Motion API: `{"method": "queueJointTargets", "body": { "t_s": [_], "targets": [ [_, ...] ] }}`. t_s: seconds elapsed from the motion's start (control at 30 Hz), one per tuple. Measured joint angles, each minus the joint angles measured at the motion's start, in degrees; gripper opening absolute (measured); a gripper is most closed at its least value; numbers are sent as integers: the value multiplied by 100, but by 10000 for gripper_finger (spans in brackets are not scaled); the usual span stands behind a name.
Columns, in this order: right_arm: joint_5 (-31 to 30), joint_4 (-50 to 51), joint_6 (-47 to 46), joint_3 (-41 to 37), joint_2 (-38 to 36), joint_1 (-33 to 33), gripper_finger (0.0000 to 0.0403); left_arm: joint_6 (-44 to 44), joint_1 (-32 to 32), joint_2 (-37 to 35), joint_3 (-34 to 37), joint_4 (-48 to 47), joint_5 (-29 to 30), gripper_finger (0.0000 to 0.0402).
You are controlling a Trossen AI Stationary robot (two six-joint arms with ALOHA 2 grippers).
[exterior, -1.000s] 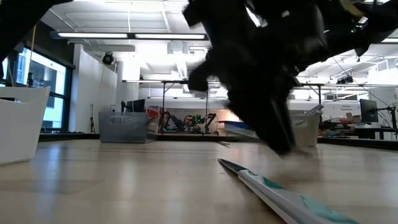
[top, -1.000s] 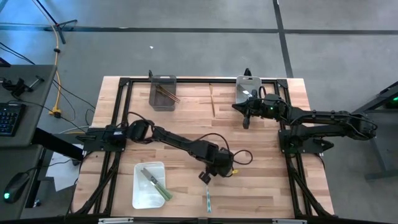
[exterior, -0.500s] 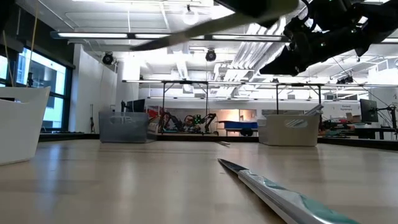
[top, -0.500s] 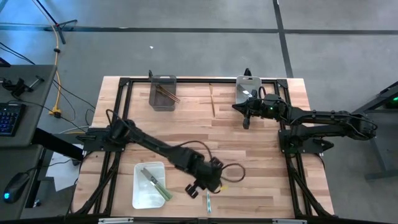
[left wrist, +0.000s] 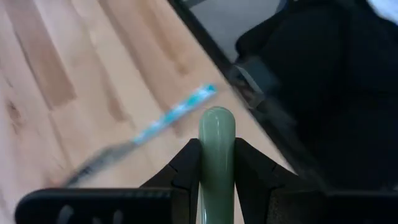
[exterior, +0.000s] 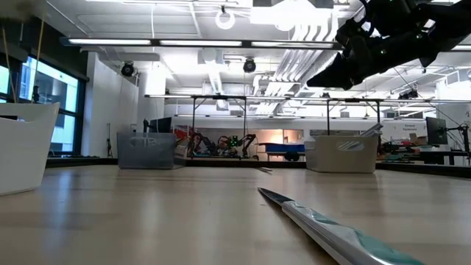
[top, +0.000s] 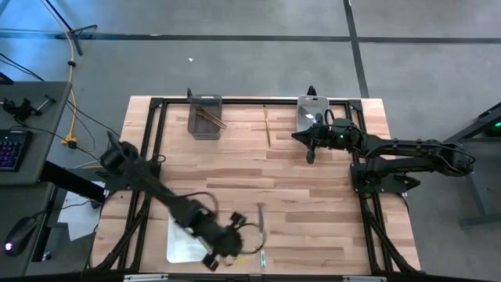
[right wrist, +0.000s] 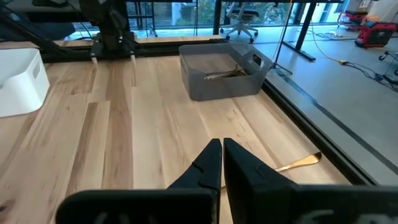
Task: Sort silverware by color (type)
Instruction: Put the green table knife into the white bin
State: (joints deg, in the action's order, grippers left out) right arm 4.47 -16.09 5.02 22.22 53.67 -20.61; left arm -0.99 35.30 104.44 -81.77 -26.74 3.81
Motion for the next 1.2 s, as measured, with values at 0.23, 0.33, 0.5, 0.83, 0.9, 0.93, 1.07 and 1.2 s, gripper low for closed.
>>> {"method": "queueJointTargets", "body": {
  "t_s": [0.23, 0.33, 0.5, 0.83, 0.9, 0.93, 1.07, 1.2],
  "targets": [
    [9, -48, -2, 0, 0, 1, 0, -1005, 944, -733, 802, 336, 504, 61],
    [11, -86, -14, 0, 0, 1, 0, -1141, 1245, -934, 1325, 921, 562, 61],
    [17, -106, -109, 0, 0, 1, 0, -1096, 1460, -1176, 2246, 1988, 627, 61],
    [26, -184, -260, 0, 0, 37, 0, -71, 1288, -1374, 3128, 3000, 414, 61],
    [26, -196, -260, 0, 0, 49, 0, 201, 1226, -1374, 3147, 3060, 213, 61],
    [26, -199, -266, 0, 1, 62, 0, 322, 1197, -1376, 3151, 3045, 100, 61],
    [26, -191, -359, 0, 2, 103, 0, 683, 1069, -1374, 3151, 2941, -355, 61],
    [25, -180, -383, 0, 2, 194, 0, 891, 1032, -1374, 3151, 2613, -474, 61]
  ]
}}
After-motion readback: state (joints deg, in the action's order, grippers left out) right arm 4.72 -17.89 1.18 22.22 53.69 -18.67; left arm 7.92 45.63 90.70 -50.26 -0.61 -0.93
